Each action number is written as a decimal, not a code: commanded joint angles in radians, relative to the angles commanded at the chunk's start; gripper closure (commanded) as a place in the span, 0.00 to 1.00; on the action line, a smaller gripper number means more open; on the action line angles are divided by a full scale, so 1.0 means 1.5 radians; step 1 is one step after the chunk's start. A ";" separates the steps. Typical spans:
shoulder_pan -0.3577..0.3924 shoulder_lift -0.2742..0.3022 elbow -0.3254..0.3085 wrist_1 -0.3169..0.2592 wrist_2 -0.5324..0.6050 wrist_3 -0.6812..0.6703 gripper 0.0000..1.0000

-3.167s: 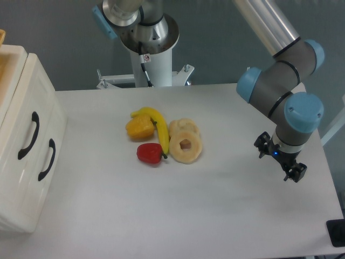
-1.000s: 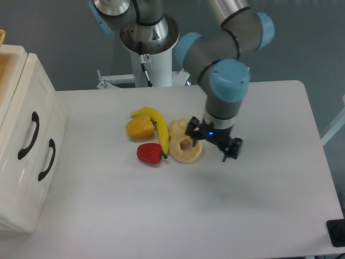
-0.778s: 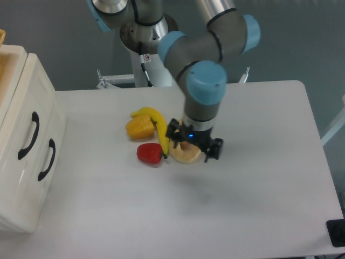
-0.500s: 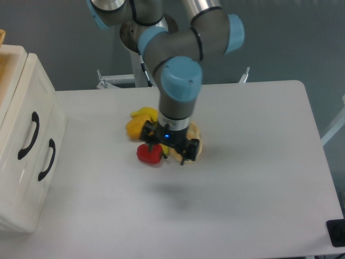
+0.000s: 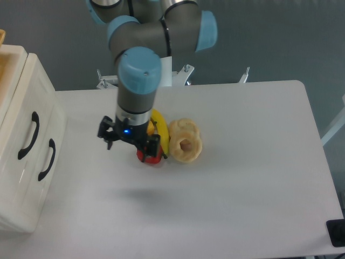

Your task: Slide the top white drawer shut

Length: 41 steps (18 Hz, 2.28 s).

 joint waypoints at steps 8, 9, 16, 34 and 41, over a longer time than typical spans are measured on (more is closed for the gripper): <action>-0.013 0.000 0.005 0.000 -0.002 -0.026 0.00; -0.013 0.000 0.005 0.000 -0.003 -0.026 0.00; -0.013 0.000 0.006 0.000 -0.006 -0.033 0.00; 0.229 -0.100 0.075 0.055 0.066 0.330 0.00; 0.321 -0.145 0.109 0.063 0.073 0.604 0.00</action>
